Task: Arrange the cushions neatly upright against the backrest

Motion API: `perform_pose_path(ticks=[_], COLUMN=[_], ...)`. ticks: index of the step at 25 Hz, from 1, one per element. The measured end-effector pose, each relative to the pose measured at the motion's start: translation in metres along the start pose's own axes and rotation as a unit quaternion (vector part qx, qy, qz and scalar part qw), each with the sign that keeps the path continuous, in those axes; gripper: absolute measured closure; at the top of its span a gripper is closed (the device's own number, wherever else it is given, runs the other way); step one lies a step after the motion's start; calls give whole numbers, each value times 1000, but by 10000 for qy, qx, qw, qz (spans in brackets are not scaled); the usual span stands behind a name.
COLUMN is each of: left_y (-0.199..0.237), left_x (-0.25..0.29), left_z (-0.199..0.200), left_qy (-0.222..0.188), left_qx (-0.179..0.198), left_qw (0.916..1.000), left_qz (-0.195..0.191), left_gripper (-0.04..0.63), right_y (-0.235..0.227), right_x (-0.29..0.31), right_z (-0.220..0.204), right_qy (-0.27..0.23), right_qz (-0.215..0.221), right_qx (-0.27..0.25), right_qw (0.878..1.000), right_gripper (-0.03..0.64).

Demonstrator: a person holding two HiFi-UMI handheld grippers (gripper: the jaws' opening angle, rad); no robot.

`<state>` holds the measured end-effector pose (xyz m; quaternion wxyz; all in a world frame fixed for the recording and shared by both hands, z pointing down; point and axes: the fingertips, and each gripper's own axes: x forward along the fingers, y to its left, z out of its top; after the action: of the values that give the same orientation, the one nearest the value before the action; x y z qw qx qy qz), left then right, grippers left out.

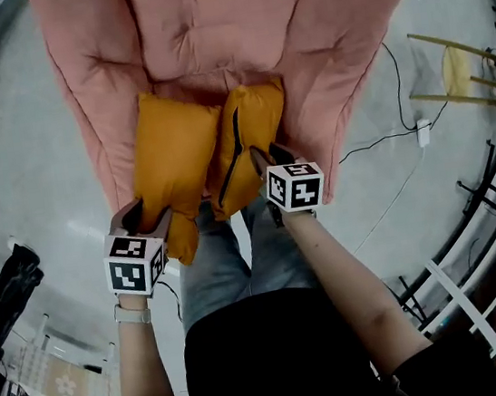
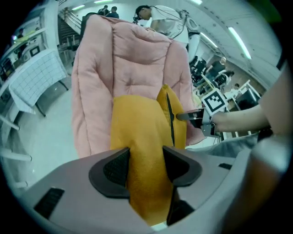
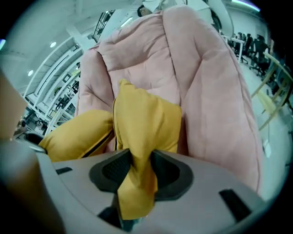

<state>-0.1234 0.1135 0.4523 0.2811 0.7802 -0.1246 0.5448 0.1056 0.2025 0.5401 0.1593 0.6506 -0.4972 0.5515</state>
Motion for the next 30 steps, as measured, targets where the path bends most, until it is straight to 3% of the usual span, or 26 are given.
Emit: perform_pose_path(ticks=[5,8,11,14,22,25,30], left_y=[-9,-16,-28,-38,-61,-60,-60], left_x=[-12,-10,2,16,42,47,58], left_z=[-46,-61,-65,-66,-66,-67,-66], left_qy=[-16,-203,-326,-362,-457,-404,-423], left_qx=[-267,-643,-834,-907,-1111,-1271,-1453], left_qw=[9996,9976,9959,9951,9925,9908,9883], left_qz=[44,-129,-133,-159,-226,-214,-173], left_gripper=[365,365,364,362,359,357,356], right_y=[5,13,14,20,50,61,76], right_x=[-14,-16,-18,-15,3,9,42], right_z=[35,62,95,128,197,211,211], right_qy=[-239,-333,-410,-482,-430,-429,-278], right_qz=[-43,-98,-208,-356,-835,-1122,-1391], right_qx=[-552,-1111,-1876,-2679,-4595,-5273,-6411], right_qw=[9982,9932,9812,9616,8832,8412,7542], right_gripper=[459,460,463,466,474,477,486])
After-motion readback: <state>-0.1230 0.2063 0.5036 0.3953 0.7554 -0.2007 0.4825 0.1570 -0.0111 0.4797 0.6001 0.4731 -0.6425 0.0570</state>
